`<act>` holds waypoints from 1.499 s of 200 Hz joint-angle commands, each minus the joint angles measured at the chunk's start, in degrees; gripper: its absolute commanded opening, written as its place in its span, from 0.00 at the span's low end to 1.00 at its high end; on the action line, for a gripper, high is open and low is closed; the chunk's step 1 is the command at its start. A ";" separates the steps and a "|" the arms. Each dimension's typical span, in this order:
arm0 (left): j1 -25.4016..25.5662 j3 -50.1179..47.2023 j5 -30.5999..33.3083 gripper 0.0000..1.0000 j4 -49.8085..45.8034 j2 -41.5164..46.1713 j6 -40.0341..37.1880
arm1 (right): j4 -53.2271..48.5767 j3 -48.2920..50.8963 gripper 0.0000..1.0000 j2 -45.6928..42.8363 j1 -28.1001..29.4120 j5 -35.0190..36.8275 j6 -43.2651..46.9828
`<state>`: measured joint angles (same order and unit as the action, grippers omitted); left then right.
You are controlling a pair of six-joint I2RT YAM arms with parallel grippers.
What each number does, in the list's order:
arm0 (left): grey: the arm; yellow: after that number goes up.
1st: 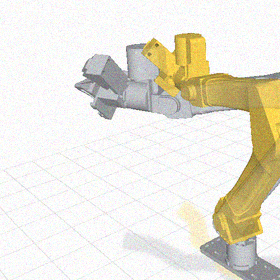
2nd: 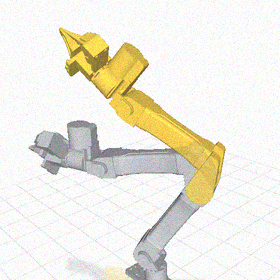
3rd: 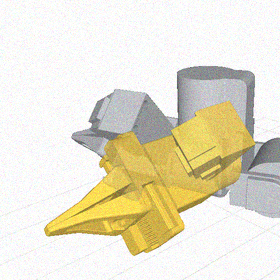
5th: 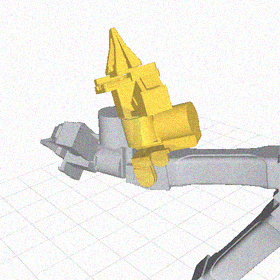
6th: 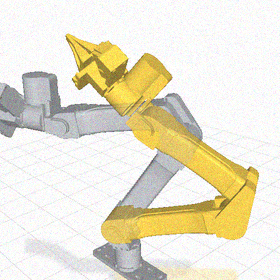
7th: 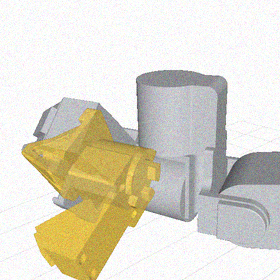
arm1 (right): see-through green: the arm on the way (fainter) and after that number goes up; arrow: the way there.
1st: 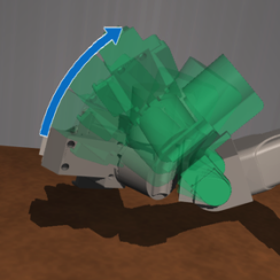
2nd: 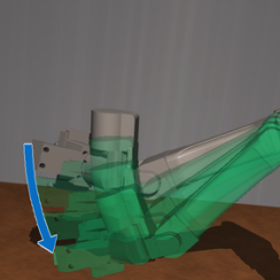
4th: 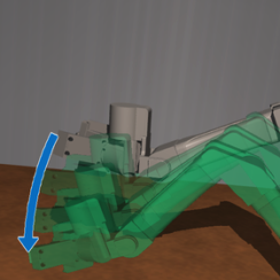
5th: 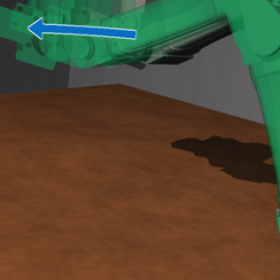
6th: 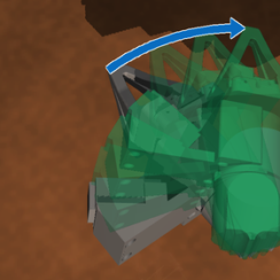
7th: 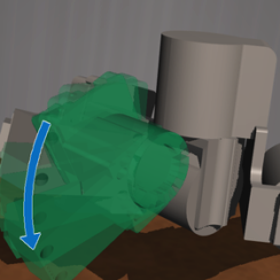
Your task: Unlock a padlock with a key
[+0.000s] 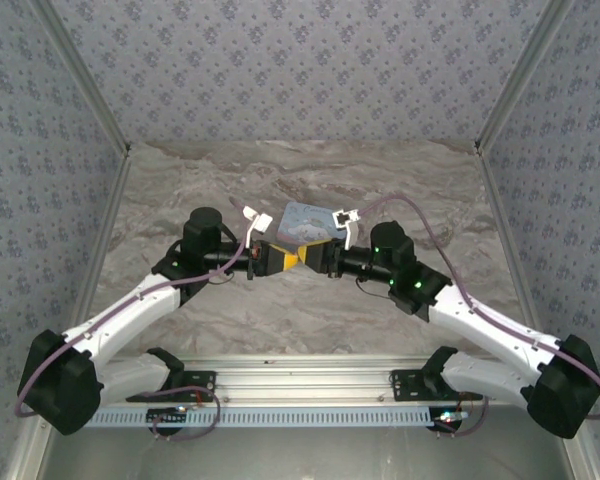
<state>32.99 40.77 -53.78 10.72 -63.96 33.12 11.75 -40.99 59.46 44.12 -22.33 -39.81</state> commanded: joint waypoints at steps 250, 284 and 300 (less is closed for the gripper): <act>-7.16 -6.65 21.97 0.53 -10.39 12.58 2.77 | -53.03 -34.67 0.00 18.15 3.18 17.42 19.45; -6.62 -6.98 17.51 0.56 -2.64 14.30 -0.26 | -56.98 -40.21 0.00 22.11 3.67 14.96 23.80; -4.73 -5.35 13.97 0.58 -1.01 12.82 -2.54 | -53.34 -38.60 0.00 21.34 3.56 10.10 23.37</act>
<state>26.26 33.54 -34.44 4.40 -50.04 35.16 -39.22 -78.94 81.65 47.51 -8.21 -19.53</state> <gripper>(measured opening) 0.570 0.041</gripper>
